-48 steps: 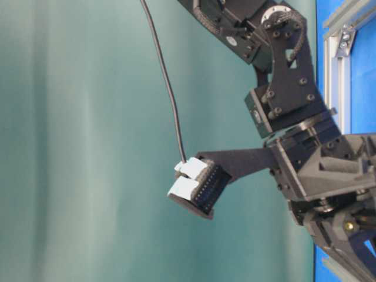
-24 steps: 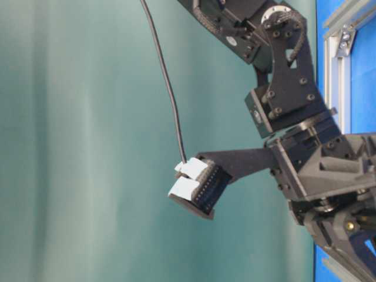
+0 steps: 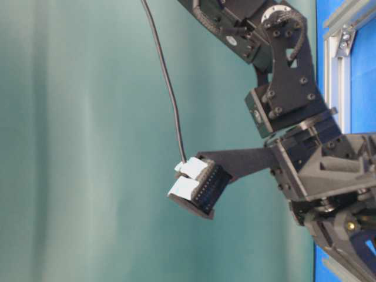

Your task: Insert the wire through the string loop located on the left side.

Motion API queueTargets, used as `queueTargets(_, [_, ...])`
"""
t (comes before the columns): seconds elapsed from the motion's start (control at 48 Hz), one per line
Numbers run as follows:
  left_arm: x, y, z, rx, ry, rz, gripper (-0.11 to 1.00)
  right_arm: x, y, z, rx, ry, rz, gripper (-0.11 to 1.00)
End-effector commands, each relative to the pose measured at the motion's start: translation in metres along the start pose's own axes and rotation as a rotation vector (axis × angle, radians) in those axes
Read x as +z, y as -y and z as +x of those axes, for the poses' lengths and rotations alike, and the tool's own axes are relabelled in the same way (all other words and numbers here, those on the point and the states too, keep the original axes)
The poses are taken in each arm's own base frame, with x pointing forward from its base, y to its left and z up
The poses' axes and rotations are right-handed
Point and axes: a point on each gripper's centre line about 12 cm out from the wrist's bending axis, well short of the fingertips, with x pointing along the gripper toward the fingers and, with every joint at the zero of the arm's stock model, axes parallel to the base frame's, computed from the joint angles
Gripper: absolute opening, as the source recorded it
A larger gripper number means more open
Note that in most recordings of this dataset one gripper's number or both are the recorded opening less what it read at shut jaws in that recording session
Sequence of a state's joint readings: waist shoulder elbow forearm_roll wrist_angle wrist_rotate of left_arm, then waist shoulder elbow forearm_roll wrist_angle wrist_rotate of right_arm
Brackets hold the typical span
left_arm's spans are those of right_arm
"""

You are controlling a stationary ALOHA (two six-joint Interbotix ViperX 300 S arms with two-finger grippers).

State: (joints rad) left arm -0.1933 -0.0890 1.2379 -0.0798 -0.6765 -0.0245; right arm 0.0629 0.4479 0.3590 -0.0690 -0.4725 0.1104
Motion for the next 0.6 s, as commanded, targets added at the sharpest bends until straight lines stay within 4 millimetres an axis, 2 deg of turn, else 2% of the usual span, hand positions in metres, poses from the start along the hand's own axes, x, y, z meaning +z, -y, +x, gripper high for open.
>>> queueTargets(0.0, [0.0066,0.0003,-0.0006,-0.003,0.026,-0.002,0.06,0.0176,-0.0017,-0.0022,0.003,0.043,0.003,0.00])
queueTargets(0.312, [0.0052,0.0002,-0.0011,-0.002,0.020,-0.004,0.06,0.0160,-0.0031,-0.0024,0.005,0.033,0.008,0.00])
queueTargets(0.375, [0.0056,0.0002,-0.0013,-0.002,0.021,-0.004,0.06,0.0153,-0.0038,-0.0025,0.006,0.032,0.009,0.04])
queueTargets(0.479, [0.0052,0.0002,-0.0011,-0.002,0.020,-0.004,0.06,0.0151,-0.0044,-0.0025,0.007,0.030,0.011,0.25])
queueTargets(0.583, [0.0061,-0.0001,-0.0010,-0.001,0.023,-0.005,0.06,0.0144,-0.0047,-0.0027,0.005,0.028,0.018,0.56])
